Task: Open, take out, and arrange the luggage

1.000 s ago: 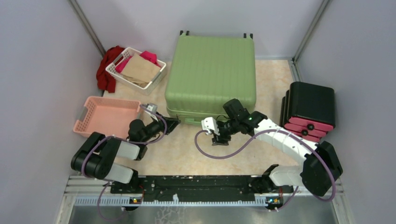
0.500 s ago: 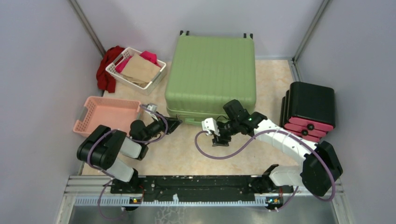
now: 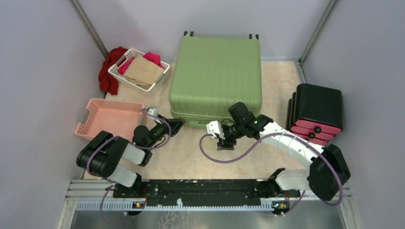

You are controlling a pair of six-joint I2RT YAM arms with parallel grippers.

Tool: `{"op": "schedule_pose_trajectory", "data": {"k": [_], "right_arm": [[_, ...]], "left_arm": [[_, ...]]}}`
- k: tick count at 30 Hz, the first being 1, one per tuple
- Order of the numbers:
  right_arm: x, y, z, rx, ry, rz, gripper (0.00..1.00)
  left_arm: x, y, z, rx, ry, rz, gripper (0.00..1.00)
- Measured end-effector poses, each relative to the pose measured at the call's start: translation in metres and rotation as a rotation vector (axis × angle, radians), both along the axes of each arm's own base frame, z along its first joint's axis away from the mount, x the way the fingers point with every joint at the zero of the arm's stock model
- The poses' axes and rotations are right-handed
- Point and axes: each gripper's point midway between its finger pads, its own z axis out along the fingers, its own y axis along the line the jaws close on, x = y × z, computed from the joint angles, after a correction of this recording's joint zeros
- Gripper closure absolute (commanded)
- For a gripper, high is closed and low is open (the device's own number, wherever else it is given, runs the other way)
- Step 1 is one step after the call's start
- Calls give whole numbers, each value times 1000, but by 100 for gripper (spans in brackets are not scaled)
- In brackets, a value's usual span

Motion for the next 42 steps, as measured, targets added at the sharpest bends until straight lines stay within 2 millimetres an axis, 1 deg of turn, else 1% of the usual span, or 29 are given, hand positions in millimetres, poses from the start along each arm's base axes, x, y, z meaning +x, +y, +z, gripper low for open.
{"op": "schedule_pose_trajectory", "data": {"k": [3, 5, 10, 13, 16, 19, 27, 29, 30, 33, 35, 37, 40, 42], "right_arm": [[0, 0, 0, 1, 1, 1, 46], [0, 0, 0, 2, 2, 2, 46], [0, 0, 0, 2, 1, 2, 46], [-1, -1, -2, -1, 5, 2, 46], [-2, -1, -4, -5, 9, 2, 46], [-2, -1, -4, -4, 9, 2, 46], [-3, -5, -2, -32, 28, -8, 44], [3, -5, 8, -52, 9, -7, 44], [8, -5, 16, -64, -18, 0, 40], [22, -3, 37, -78, -93, 14, 39], [29, -2, 42, -87, -140, 23, 38], [32, -3, 39, -115, -166, 29, 37], [38, 0, 23, -174, -156, 24, 37], [46, 3, 10, -208, -152, 12, 40]], "left_arm": [[-1, -1, 8, 8, -28, 17, 69], [-1, -1, 13, 8, -46, 23, 72], [0, 0, 11, 19, -40, 29, 75], [2, 1, 10, 21, -36, 36, 80], [3, 0, 6, 34, -19, 41, 86], [5, 1, 6, 57, -13, 54, 100], [5, 4, 6, 126, -18, 70, 100], [6, 5, 7, 153, -20, 72, 100], [7, 4, 7, 168, -19, 72, 100], [7, 5, 7, 216, -22, 74, 100], [6, 8, 6, 246, -29, 81, 100], [6, 11, 7, 270, -40, 94, 100], [5, 15, 6, 301, -53, 100, 100], [5, 16, 6, 322, -63, 97, 100]]}}
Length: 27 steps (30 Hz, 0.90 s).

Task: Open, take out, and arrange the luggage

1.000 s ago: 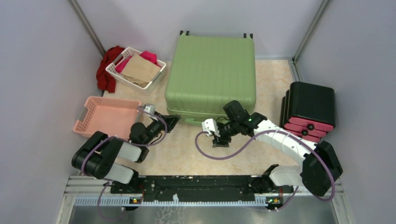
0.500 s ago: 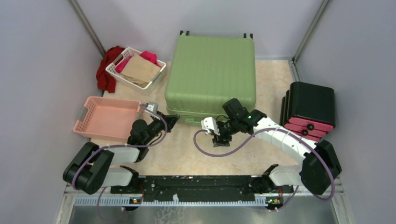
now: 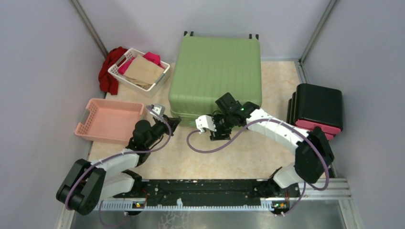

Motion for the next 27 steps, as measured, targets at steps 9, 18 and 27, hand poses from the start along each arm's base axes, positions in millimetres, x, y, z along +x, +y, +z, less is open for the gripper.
{"op": "schedule_pose_trajectory", "data": {"k": [9, 18, 27], "right_arm": [[23, 15, -19, -58, -24, -91, 45], [33, 18, -23, -98, -86, -219, 48], [45, 20, -33, -67, -130, -305, 82]], "left_arm": [[-1, 2, 1, 59, -35, -18, 100], [-1, -2, -2, 61, -32, -42, 100], [-3, -2, -1, 66, -35, -46, 100]]}}
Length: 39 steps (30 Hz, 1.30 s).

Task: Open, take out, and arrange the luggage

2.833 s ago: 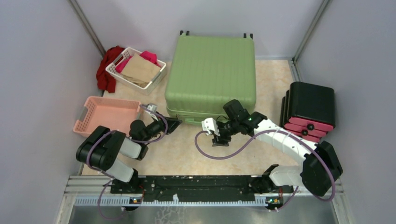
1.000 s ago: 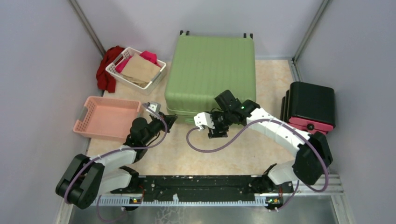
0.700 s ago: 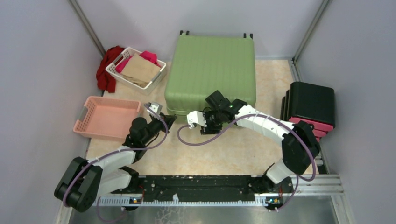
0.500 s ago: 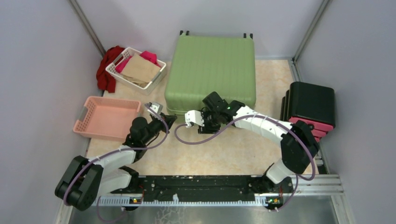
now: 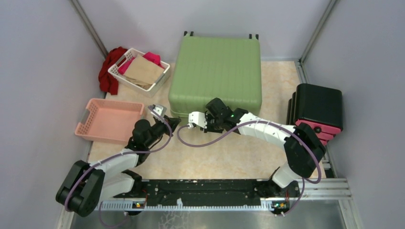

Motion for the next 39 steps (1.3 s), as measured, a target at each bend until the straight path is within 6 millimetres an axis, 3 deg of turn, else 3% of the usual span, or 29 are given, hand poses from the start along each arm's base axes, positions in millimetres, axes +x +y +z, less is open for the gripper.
{"op": "schedule_pose_trajectory", "data": {"k": [3, 7, 18, 31, 39], "right_arm": [[3, 0, 0, 10, -5, -18, 93], [3, 0, 0, 16, -1, -27, 100], [-4, -6, 1, 27, 17, -15, 100], [-36, -54, -1, 16, 41, 20, 100], [-48, -68, -2, 32, 30, 30, 100]], "left_arm": [[-2, 1, 2, 1, -2, -1, 100], [-4, 2, 4, 1, 0, -1, 100], [-13, 1, 5, 15, 9, -22, 100], [-52, -28, 3, -26, 122, -168, 100], [-68, -38, 5, -61, 226, -159, 100]]}}
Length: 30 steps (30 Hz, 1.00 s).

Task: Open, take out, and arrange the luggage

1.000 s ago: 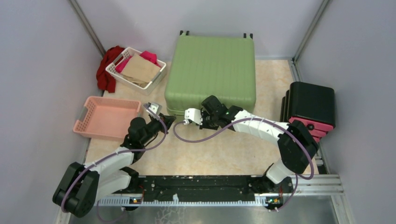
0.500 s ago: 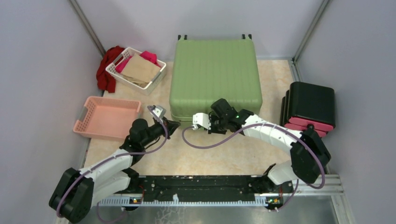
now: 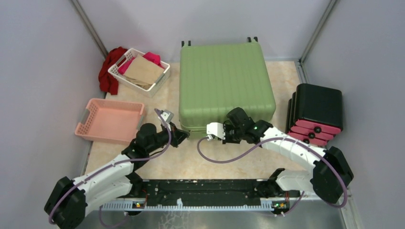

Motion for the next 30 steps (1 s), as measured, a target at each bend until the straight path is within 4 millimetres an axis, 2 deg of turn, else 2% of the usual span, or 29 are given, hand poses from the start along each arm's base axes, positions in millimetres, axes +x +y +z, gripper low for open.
{"op": "schedule_pose_trajectory", "data": {"k": [7, 15, 23, 30], "right_arm": [[-4, -5, -1, 3, -8, 4, 100], [-5, -6, -2, 10, -15, 6, 100], [-6, -7, -2, 21, -34, 12, 100], [-7, -8, -2, 33, -52, 19, 100]], "left_arm": [[-8, -4, -1, -2, 89, 57, 100], [-9, 7, -1, 4, 174, 174, 100], [-4, 9, -3, 45, 204, 215, 100], [1, 10, 1, 109, 163, 206, 100]]}}
